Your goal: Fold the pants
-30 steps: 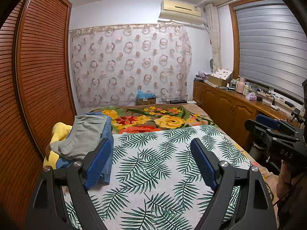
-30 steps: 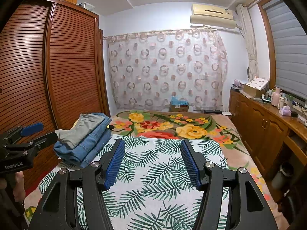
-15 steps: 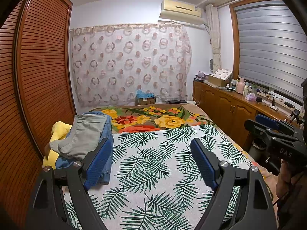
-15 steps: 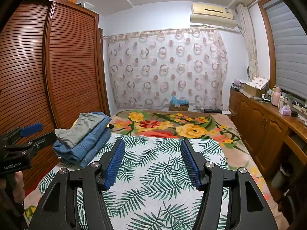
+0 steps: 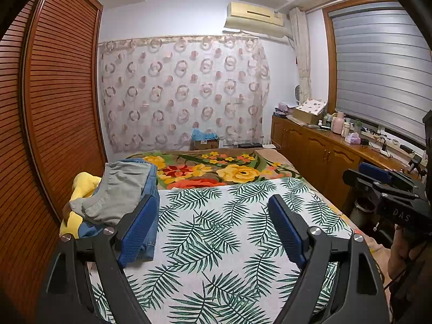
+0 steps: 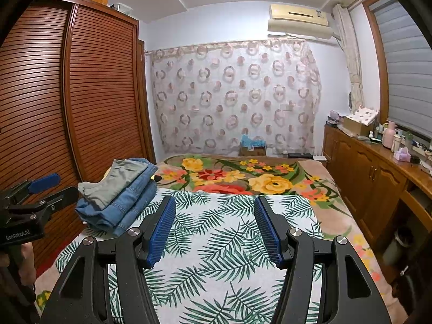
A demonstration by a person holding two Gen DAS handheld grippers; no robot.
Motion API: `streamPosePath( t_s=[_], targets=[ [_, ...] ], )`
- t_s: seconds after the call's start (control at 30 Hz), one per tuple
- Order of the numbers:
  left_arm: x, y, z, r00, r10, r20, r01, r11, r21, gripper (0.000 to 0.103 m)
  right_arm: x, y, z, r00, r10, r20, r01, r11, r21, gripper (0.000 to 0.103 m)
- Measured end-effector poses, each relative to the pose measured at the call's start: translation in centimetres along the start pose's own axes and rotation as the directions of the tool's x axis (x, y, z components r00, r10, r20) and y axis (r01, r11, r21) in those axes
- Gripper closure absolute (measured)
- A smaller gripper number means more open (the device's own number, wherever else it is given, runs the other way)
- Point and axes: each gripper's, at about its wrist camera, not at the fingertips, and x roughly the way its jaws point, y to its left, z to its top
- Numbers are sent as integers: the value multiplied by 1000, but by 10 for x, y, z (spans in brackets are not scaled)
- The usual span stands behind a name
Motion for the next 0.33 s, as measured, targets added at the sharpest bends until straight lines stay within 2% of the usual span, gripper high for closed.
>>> streamPosePath(
  t_s=[0.33],
  targets=[
    [1, 1, -1, 1000, 0, 0, 0, 1000, -2, 18, 0, 0, 0, 1000, -3, 1, 3, 1000, 0, 41]
  ],
)
